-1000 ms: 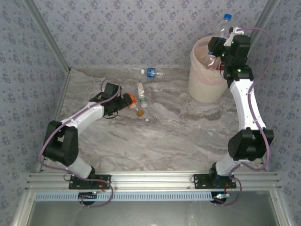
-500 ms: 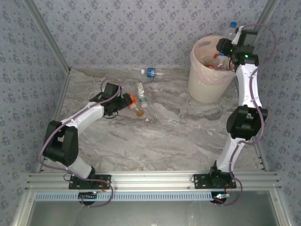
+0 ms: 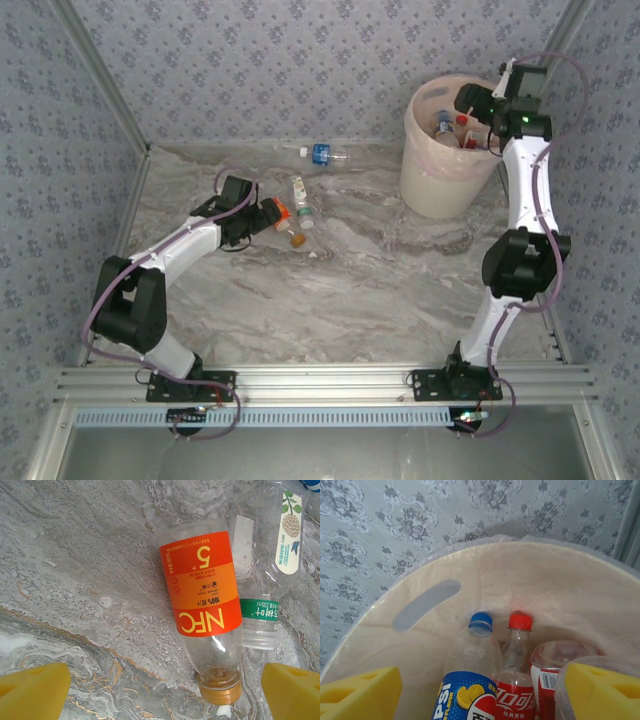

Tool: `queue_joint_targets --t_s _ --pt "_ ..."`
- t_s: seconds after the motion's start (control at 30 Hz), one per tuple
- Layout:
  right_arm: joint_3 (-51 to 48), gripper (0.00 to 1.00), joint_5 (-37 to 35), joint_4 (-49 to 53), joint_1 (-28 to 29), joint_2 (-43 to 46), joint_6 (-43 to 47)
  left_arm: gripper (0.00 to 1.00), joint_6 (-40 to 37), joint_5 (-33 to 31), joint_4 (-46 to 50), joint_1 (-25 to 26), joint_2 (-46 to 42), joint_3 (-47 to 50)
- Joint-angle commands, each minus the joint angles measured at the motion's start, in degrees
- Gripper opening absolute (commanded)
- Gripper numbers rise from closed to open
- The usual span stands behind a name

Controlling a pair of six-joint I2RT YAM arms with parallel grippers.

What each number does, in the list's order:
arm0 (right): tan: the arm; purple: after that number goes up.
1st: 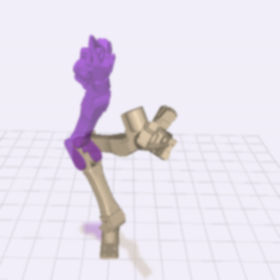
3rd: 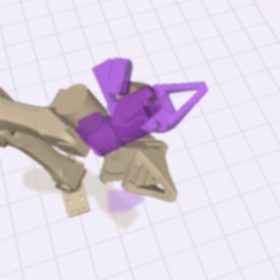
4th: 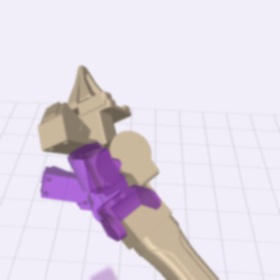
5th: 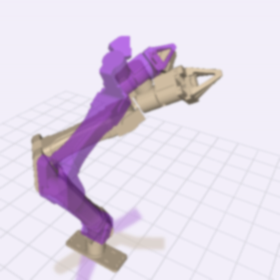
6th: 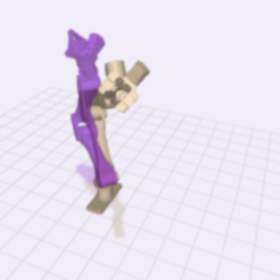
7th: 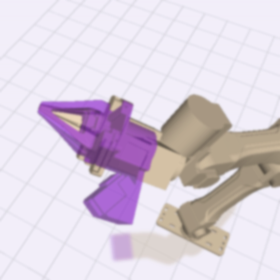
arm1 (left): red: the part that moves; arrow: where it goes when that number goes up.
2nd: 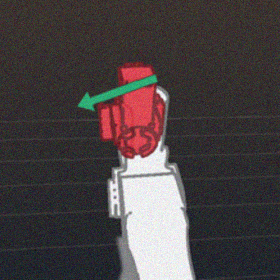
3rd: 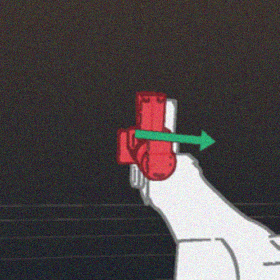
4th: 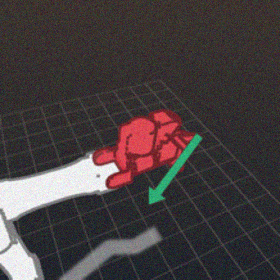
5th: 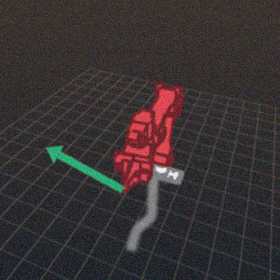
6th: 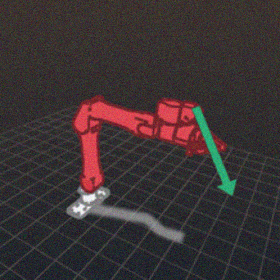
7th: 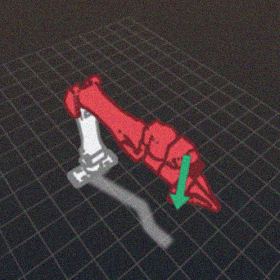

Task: Put the plastic bottles in the bin

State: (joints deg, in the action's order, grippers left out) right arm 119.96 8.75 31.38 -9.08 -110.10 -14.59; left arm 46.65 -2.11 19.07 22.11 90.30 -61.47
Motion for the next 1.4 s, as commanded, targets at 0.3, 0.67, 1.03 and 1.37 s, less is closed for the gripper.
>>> queue_joint_targets --t_s 0.3,0.67,1.03,1.37 --pt "-13.87 1.00 0.45 -11.27 2.58 14.15 -4.00 0.98 2.25 2.55 -1.73 1.90 2.53 -0.65" --pt "-33.86 1.00 6.00 -26.80 6.83 28.02 -10.98 0.98 5.64 0.01 -0.06 8.85 9.77 -5.02" --pt "-36.62 1.00 5.42 -25.28 8.73 30.17 -10.51 0.88 4.19 -2.28 2.21 11.26 14.74 -7.81" --pt "-38.56 1.00 5.55 -26.42 8.95 29.98 -11.34 0.68 -1.01 -3.71 5.62 11.69 18.68 -10.90"
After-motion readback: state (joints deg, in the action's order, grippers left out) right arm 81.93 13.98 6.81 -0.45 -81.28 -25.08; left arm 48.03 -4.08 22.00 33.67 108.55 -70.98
